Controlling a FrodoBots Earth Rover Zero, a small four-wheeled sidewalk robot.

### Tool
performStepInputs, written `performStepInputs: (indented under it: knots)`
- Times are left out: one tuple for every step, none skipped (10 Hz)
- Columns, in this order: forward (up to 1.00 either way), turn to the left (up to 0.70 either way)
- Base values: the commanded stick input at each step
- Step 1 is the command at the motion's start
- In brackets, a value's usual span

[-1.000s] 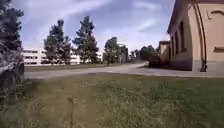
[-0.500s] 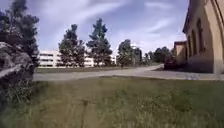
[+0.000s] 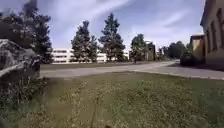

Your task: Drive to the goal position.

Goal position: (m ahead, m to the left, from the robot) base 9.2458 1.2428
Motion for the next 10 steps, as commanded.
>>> performStepInputs:
  knots:
    - [0.7, 0.0]
    - [0.7, 0.0]
    - [0.7, 0.0]
    - [0.7, 0.0]
    - [0.7, 0.0]
    - [0.7, 0.0]
    - [0.29, 0.0]
    - [0.0, 0.0]
    - [0.0, 0.0]
    - [0.0, 0.0]
